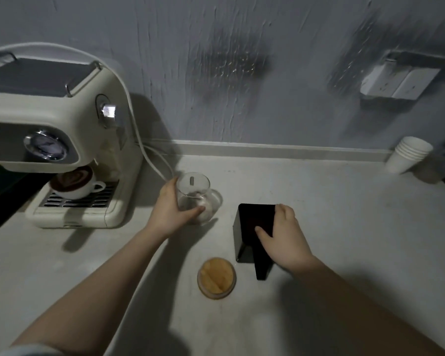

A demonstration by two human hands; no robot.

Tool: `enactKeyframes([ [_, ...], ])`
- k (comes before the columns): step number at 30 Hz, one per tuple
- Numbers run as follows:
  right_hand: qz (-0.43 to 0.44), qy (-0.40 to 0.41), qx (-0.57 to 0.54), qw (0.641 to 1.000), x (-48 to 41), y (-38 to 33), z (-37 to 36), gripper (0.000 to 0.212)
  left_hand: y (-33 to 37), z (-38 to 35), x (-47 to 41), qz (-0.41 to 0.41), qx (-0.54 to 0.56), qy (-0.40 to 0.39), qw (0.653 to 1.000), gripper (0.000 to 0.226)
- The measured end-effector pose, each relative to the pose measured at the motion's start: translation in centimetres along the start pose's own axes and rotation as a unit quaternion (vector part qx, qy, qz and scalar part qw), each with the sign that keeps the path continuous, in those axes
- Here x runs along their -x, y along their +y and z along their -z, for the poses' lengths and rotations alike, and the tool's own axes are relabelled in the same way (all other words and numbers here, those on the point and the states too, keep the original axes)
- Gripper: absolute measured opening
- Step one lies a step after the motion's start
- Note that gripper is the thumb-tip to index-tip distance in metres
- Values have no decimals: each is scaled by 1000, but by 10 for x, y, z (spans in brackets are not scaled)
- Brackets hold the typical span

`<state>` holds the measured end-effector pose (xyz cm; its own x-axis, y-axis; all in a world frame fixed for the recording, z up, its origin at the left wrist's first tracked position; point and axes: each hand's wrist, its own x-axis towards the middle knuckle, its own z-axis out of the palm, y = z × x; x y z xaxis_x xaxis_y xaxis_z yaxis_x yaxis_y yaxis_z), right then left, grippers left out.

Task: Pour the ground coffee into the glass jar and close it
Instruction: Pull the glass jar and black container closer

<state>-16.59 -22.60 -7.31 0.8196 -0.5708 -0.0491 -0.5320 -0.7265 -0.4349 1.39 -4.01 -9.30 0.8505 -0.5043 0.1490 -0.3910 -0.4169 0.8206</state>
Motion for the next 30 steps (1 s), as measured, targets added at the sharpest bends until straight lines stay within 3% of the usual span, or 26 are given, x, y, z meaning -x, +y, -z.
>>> enactKeyframes([
  [30, 68, 54, -39, 995, -79, -2, -24, 63, -27, -17, -8, -14, 17, 72, 997, 79],
])
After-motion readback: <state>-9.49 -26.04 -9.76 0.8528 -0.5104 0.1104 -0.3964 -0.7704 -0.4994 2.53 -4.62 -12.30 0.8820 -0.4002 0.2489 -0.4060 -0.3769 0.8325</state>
